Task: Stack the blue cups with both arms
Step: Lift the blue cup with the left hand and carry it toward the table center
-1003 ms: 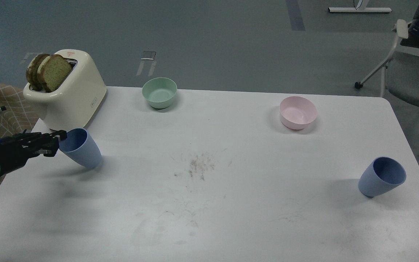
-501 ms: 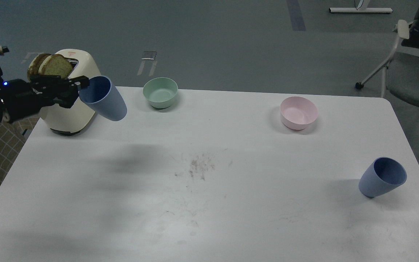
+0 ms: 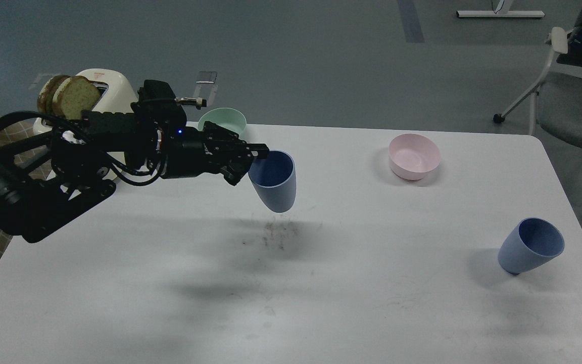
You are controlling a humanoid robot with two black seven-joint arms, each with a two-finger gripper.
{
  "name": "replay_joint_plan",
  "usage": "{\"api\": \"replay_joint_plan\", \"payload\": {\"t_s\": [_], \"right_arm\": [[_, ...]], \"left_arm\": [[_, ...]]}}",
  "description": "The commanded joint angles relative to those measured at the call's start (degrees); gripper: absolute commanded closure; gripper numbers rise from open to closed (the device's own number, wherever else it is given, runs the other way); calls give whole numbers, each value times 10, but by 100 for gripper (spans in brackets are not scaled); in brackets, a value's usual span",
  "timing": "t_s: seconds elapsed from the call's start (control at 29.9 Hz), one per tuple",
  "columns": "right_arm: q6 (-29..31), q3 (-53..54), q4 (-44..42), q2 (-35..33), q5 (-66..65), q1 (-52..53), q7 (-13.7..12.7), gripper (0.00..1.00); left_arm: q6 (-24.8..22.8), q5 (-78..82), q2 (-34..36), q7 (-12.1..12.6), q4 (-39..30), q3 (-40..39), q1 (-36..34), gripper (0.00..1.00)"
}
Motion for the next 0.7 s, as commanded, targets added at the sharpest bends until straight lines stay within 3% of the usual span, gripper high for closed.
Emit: {"api": "replay_joint_plan", "payload": {"t_s": [0.0,0.2,0.5,0.57,0.67], "right_arm": [[0,2,0,-1,0,-5,0,0],[0,1,0,6,0,-5,0,0],[0,-4,2,7,0,-5,0,0],[0,-5,2,7,0,-5,0,0],[0,-5,3,6,0,-5,0,0]], "left_arm": [[0,42,-36,0,23,26,-10,100],[0,57,-100,0,91,31,-7,100],[0,57,-110,0,99,46,-3,100],[0,57,-111,0,99,46,-2,91],[0,57,-115,0,99,46,-2,91]]}}
